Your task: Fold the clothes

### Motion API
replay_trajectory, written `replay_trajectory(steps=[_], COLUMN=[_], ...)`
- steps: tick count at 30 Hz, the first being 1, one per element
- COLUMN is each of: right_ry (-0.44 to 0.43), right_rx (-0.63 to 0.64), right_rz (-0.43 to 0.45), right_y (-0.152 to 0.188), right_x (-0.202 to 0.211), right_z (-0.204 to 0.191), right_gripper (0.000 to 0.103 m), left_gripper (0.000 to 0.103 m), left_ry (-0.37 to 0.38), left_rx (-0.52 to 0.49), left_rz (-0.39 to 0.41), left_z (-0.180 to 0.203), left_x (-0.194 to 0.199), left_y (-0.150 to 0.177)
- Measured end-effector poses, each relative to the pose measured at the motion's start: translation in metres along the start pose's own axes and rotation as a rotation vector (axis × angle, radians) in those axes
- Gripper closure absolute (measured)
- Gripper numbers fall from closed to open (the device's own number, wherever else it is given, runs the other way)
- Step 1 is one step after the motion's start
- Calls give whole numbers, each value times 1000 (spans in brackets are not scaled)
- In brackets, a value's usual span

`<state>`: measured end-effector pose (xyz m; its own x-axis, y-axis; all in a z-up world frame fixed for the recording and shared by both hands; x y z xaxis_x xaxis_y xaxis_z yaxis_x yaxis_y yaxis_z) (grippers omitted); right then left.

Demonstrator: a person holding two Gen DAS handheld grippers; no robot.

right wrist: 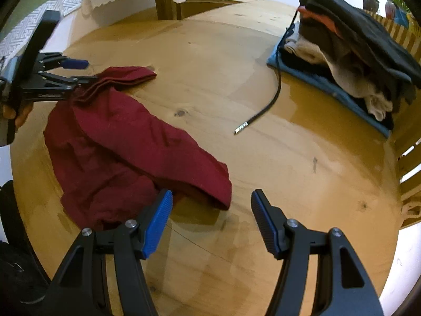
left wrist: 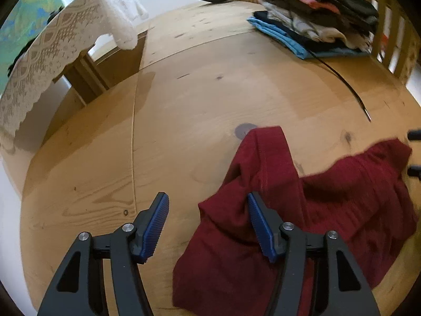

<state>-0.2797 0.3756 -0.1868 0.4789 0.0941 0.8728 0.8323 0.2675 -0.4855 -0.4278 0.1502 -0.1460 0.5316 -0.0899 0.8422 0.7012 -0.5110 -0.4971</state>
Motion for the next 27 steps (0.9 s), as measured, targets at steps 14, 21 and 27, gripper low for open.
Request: replay_trajectory(steps=[14,21,27], right_ry=[5,-120,-139], right_rx=[54,-46,-89], right_rz=[11,31,65], right_y=[-2,-5,-6], right_x=[-19,-21,-4], right_z=[-7,4,7], right_gripper=[42,71,87], left_gripper=[15,40,22], left_ry=[-174,-6,-30], left_rx=[-199,-98,-94], left_rz=[-24,-90,-62], left_z=[33,15,-6], left_x=[-19,-27,-3], left_y=[-20,-17,-22])
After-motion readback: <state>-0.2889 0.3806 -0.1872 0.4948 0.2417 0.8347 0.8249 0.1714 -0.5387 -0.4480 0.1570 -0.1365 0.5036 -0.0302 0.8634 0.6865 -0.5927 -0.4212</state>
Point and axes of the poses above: each gripper's, at about its wrist camera, not at the fingertips, and x roughly against the way its jaws point, z to its right, y to its underside, the point moved 6 cm from there along -x, roughly the way its jaws point, and after that the axes turned 4 degrees about x, right-handed, at the moved point
